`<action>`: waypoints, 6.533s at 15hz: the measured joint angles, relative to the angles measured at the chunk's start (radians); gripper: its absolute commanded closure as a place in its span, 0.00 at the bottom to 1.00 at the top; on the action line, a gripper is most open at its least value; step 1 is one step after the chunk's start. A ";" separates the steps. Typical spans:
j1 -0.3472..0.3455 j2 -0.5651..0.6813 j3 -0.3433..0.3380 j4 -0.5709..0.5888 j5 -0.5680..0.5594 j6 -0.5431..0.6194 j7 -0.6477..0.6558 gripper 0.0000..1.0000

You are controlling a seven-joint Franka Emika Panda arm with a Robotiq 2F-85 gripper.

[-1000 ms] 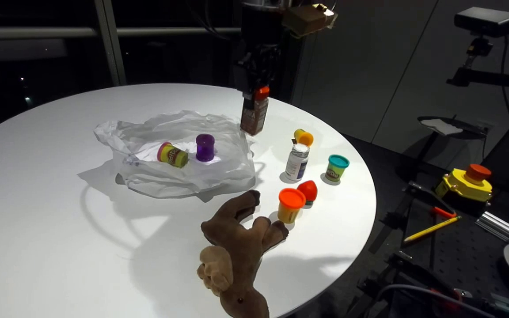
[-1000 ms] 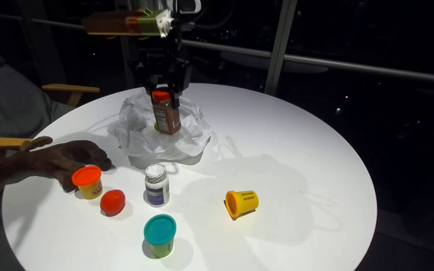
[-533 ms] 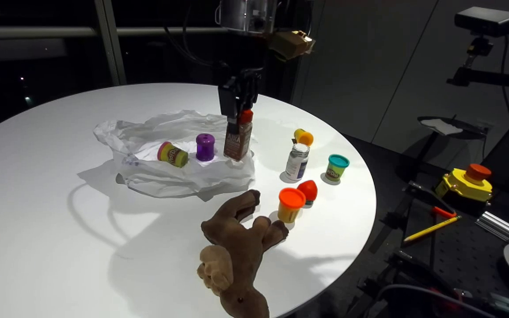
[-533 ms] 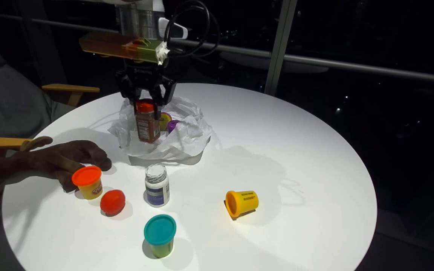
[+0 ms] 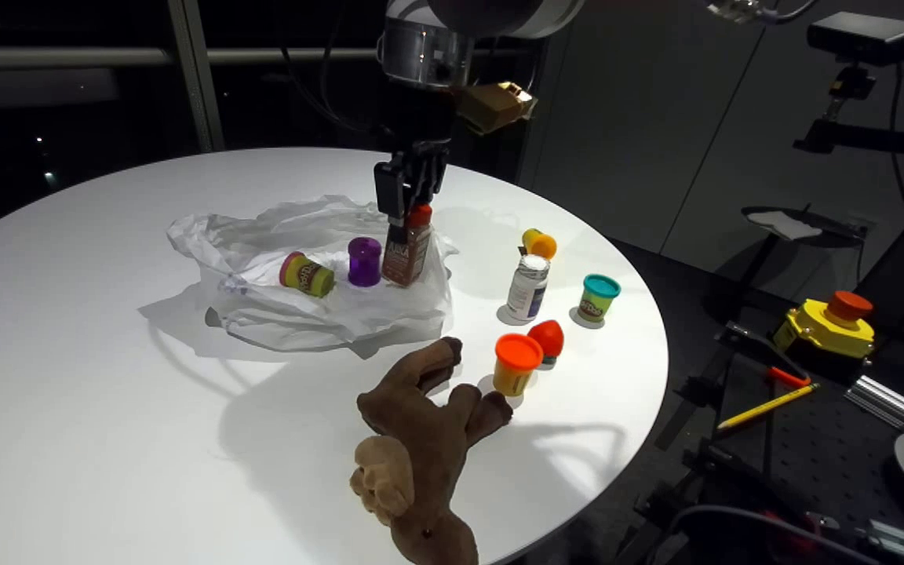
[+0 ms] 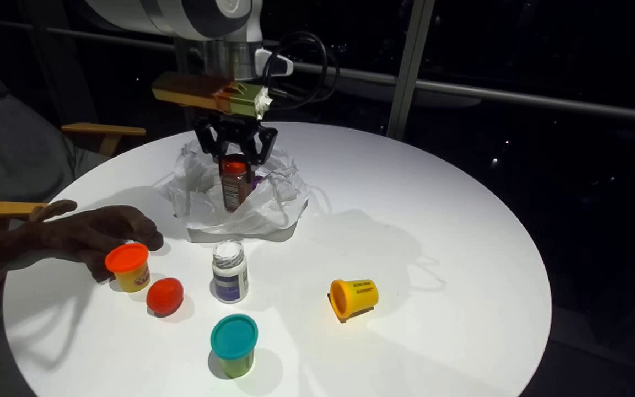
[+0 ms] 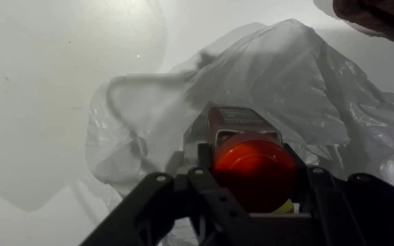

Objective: Put the objects on the table in the plastic

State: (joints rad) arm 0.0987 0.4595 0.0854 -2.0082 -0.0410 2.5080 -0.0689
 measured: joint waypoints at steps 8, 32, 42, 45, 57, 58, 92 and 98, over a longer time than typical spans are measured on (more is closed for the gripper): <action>0.002 0.074 -0.055 0.046 -0.087 0.058 0.008 0.24; -0.195 -0.121 -0.162 -0.080 0.045 -0.093 0.097 0.00; -0.303 0.125 -0.164 0.057 0.136 -0.125 0.061 0.00; -0.303 0.128 -0.164 0.063 0.136 -0.163 0.076 0.25; -0.317 0.193 -0.171 0.140 0.139 -0.251 0.101 0.78; -0.313 0.179 -0.171 0.138 0.139 -0.251 0.109 0.78; 0.038 0.204 0.056 0.165 0.052 0.120 -0.041 0.00; 0.122 -0.028 -0.047 0.073 -0.032 -0.031 0.197 0.00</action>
State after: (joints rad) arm 0.2204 0.4318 0.0389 -1.9357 -0.0734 2.4773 0.1281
